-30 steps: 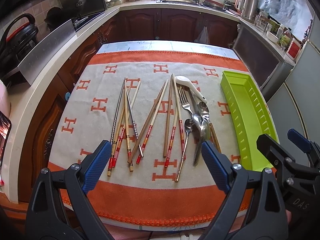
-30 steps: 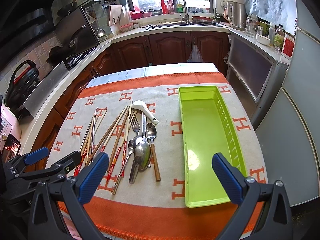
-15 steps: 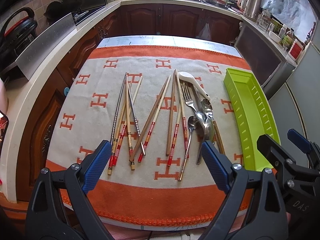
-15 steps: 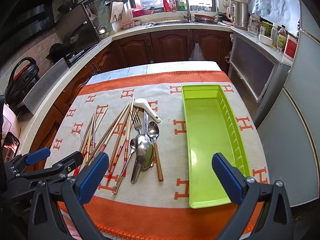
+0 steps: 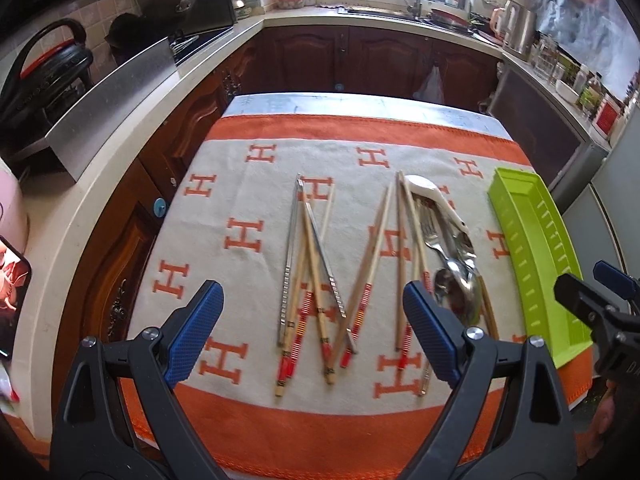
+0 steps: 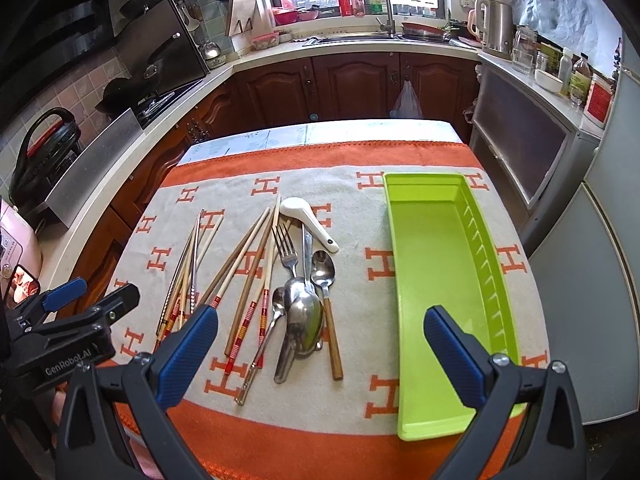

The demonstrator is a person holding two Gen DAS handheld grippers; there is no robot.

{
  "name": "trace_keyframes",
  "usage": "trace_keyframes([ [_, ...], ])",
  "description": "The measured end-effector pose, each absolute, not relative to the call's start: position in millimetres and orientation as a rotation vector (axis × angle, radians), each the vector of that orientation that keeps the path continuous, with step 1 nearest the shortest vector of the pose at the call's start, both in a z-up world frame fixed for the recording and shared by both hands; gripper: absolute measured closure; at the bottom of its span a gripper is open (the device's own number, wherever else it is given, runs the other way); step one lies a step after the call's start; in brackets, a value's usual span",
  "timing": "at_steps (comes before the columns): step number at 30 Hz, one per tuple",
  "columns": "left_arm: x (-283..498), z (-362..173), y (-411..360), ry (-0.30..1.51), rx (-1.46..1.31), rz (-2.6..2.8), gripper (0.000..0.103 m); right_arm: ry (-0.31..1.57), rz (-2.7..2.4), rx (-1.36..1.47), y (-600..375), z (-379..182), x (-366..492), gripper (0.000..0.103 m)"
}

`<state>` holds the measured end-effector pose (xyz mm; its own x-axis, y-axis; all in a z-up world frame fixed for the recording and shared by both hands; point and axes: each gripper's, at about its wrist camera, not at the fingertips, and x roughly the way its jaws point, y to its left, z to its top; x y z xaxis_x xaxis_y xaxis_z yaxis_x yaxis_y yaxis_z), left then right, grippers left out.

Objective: Organize utensils
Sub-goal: 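Lower the left tool onto the metal chopstick and close on it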

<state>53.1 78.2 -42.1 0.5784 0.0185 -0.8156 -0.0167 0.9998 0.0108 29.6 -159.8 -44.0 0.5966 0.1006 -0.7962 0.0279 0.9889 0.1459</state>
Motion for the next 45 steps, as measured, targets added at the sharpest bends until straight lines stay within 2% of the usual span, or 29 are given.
trace_keyframes([
  [10, 96.9, -65.8, 147.9, 1.048, -0.172, 0.01, 0.015, 0.973, 0.097, 0.127, -141.4, -44.6, 73.1, 0.011],
  [15, 113.1, -87.2, 156.0, 1.096, -0.156, -0.006, 0.033, 1.013, 0.155, 0.134, -124.6, -52.8, 95.9, 0.018],
  [17, 119.7, -97.9, 157.8, 1.113, -0.148, -0.018, 0.04, 1.036, 0.178, 0.14, -116.5, -59.1, 104.6, 0.025],
  [23, 136.6, -131.9, 153.4, 1.149, -0.099, -0.053, 0.055, 1.117, 0.257, 0.17, -90.7, -85.4, 124.0, 0.038],
  [25, 141.9, -143.4, 150.8, 1.163, -0.079, -0.058, 0.062, 1.137, 0.275, 0.167, -80.1, -93.7, 126.1, 0.04],
  [29, 151.3, -160.5, 149.9, 1.189, -0.072, -0.064, 0.07, 1.163, 0.298, 0.146, -66.5, -105.7, 128.1, 0.041],
  [45, 160.1, -170.5, 145.9, 1.204, -0.093, -0.111, 0.07, 1.214, 0.307, 0.122, -51.6, -128.4, 138.0, 0.041],
])
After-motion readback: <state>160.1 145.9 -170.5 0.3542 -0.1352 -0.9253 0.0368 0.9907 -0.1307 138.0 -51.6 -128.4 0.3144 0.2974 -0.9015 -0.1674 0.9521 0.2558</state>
